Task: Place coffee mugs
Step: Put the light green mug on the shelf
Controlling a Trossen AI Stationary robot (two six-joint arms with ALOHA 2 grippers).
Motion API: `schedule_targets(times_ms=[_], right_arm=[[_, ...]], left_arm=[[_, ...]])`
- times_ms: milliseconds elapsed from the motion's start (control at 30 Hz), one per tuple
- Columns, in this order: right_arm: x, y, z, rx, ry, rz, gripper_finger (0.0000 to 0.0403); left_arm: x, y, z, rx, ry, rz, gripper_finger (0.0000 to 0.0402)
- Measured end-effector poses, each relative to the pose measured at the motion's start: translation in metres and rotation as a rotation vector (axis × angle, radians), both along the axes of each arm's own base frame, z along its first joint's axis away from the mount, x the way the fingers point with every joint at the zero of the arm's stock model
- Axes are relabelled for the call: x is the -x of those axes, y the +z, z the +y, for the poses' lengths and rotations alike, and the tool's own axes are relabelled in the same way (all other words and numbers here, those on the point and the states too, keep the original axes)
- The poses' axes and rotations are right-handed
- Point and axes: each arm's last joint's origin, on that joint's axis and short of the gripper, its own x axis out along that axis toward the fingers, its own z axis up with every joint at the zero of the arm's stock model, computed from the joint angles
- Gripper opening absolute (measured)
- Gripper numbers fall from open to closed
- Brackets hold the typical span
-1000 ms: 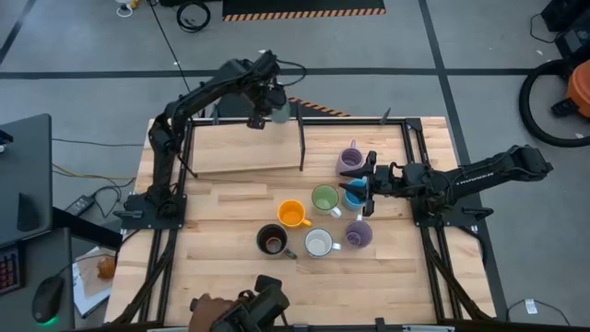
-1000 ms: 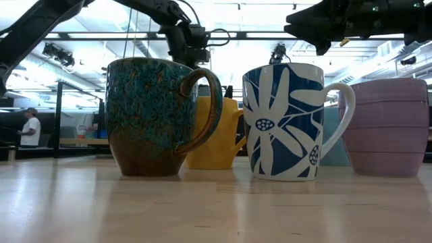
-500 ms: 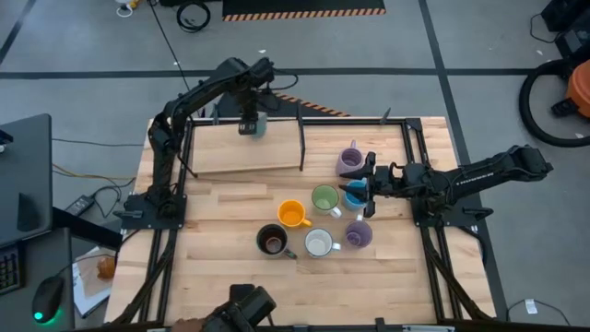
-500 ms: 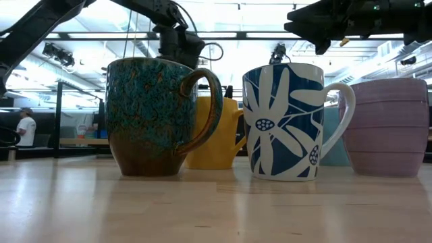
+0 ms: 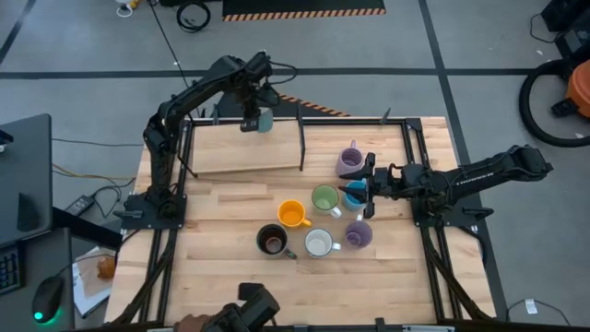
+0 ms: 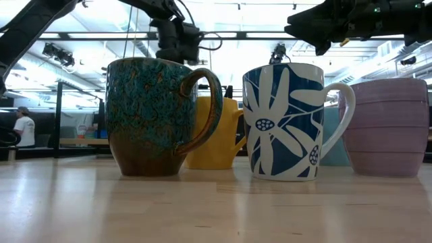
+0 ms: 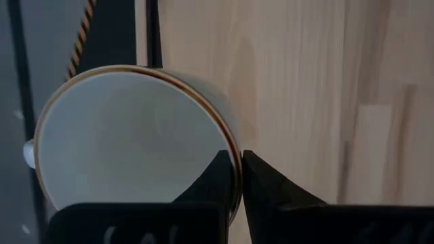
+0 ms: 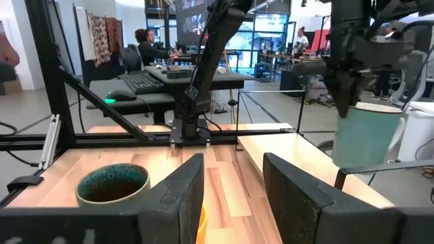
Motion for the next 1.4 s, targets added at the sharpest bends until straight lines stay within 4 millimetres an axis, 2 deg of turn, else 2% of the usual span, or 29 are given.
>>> schedule_targets(times_ms=[133,500,933,1133,1400], right_arm=[[0.0,0.0,0.0,-0.016,0.008,-0.002,0.0158],[0.0,0.001,0.001,-0.024,0.021,-0.008,0.0158],[0.0,0.001,0.001,-0.026,0.023,-0.008,0.0158],[0.0,0.001,0.001,-0.027,0.024,-0.01,0.0158],[0.0,0.001,0.001,-0.027,0.025,-0.012,0.0158]], left_arm=[[-0.011,-0.004,-0.001,-0.008,-0.049,-0.037,0.0024],[-0.036,-0.034,0.005,0.001,-0.065,-0.033,0.0024],[-0.042,-0.036,0.007,-0.034,-0.074,-0.073,0.0028],[-0.048,-0.046,0.008,-0.039,-0.121,-0.035,0.003],[-0.05,-0.048,0.006,-0.073,-0.149,-0.005,0.0034]])
